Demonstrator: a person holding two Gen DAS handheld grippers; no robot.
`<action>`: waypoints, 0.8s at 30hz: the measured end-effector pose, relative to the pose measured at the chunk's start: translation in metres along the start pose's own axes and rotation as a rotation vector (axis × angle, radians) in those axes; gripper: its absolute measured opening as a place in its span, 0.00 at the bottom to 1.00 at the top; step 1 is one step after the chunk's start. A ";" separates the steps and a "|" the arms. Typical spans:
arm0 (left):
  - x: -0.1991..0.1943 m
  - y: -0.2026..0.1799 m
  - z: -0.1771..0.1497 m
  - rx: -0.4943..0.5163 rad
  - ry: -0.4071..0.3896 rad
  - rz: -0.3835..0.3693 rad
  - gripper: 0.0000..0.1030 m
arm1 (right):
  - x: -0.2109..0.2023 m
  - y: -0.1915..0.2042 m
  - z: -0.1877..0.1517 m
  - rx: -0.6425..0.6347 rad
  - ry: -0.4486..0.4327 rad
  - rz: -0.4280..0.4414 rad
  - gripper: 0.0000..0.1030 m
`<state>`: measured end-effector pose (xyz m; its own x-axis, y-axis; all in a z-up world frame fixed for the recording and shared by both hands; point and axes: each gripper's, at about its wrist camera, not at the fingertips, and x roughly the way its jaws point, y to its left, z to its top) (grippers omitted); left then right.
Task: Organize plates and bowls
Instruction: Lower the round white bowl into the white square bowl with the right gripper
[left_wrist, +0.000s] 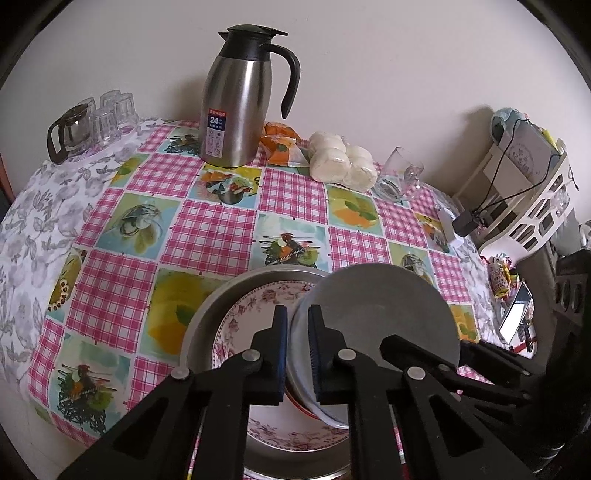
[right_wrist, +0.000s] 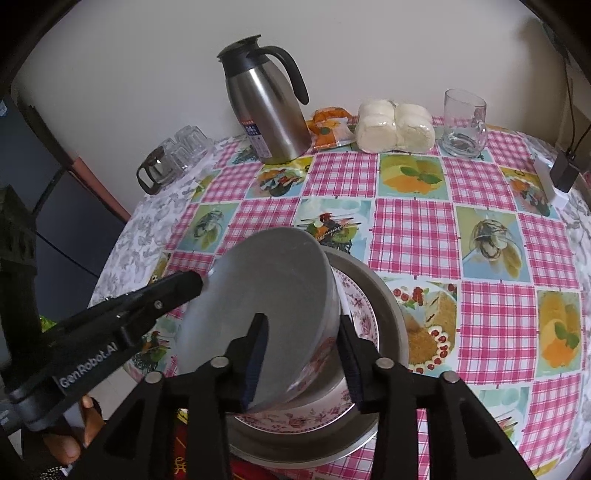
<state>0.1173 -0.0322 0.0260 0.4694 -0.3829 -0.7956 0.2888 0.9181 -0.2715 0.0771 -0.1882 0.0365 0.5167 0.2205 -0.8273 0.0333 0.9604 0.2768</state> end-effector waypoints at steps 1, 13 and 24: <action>0.001 -0.001 0.000 0.001 0.001 0.000 0.11 | -0.003 0.000 0.000 -0.003 -0.017 -0.006 0.55; 0.005 -0.001 0.000 -0.018 0.023 -0.034 0.11 | -0.020 -0.028 0.006 0.070 -0.081 0.060 0.44; 0.016 0.006 -0.004 -0.080 0.074 -0.084 0.17 | -0.008 -0.054 0.002 0.155 -0.060 0.144 0.13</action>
<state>0.1233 -0.0327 0.0096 0.3830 -0.4529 -0.8051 0.2559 0.8895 -0.3786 0.0730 -0.2428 0.0297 0.5752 0.3389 -0.7445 0.0839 0.8809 0.4657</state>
